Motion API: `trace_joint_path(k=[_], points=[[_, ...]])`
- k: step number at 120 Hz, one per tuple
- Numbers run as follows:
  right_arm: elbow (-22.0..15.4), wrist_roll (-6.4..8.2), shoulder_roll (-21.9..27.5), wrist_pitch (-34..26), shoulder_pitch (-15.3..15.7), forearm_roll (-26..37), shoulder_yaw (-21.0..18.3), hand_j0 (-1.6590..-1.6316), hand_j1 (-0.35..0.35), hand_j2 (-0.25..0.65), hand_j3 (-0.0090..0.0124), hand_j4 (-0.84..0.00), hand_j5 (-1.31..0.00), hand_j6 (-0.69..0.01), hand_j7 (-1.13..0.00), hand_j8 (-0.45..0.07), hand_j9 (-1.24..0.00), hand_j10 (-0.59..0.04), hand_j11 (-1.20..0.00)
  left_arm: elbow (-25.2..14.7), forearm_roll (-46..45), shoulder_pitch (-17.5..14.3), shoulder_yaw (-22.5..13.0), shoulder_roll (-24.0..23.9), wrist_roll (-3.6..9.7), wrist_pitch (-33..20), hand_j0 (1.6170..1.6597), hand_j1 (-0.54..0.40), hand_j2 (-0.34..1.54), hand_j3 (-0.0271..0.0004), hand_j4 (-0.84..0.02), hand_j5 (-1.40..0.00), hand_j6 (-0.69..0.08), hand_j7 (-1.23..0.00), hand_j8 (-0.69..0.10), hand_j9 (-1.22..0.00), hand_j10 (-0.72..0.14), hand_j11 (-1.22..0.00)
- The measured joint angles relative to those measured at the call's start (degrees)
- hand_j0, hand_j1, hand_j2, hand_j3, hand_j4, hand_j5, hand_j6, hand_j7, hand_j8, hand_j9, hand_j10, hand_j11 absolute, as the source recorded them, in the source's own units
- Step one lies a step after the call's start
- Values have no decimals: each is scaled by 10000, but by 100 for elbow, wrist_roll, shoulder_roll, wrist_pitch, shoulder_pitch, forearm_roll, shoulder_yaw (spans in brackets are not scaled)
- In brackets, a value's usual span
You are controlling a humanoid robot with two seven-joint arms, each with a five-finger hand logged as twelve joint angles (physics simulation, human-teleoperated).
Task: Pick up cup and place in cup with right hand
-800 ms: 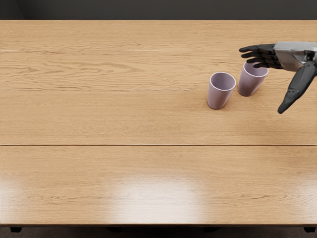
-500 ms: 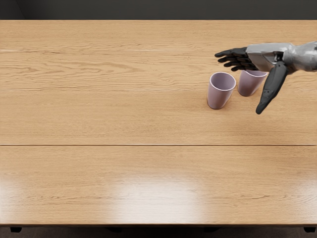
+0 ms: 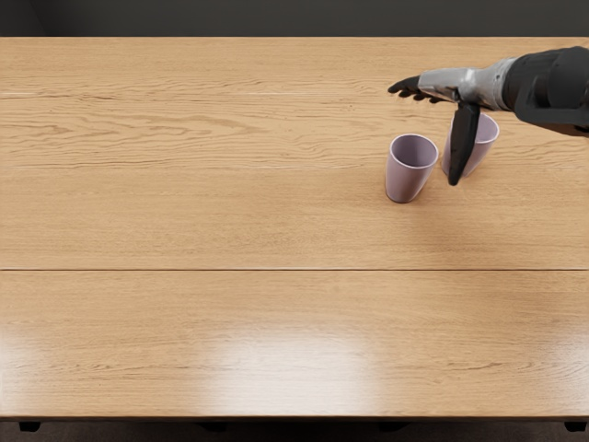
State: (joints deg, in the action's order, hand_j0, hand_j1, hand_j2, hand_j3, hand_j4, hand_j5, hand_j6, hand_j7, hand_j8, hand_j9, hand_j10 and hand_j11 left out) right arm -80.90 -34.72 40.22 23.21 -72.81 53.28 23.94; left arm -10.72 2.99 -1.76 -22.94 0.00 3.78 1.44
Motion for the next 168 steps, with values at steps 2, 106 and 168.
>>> trace_joint_path(k=[2,106,168], points=[[43,-4,-48,-78,18,54,-26,-16581,-3106,-59,0,-363,-432,-378,-427,-367,-430,-355,-429,0,0,0,0,0,0,-1,16581,3490,0,0,-1,-1,-1,0,-1,0,0,0],[1843,-28,-1671,-1194,342,1109,-790,-16581,-2292,-187,0,-1041,-1316,-1058,-1311,-1046,-1315,-1033,-1314,0,0,0,0,0,0,-2,16581,3490,-1,0,0,0,0,0,0,0,1,0],[2018,-28,-1827,-1322,370,1127,-1019,-16581,-558,-472,0,-2486,-3196,-2501,-3191,-2490,-3195,-2479,-3194,0,0,0,0,0,0,0,16581,3490,-1,0,0,0,0,0,0,0,1,0]])
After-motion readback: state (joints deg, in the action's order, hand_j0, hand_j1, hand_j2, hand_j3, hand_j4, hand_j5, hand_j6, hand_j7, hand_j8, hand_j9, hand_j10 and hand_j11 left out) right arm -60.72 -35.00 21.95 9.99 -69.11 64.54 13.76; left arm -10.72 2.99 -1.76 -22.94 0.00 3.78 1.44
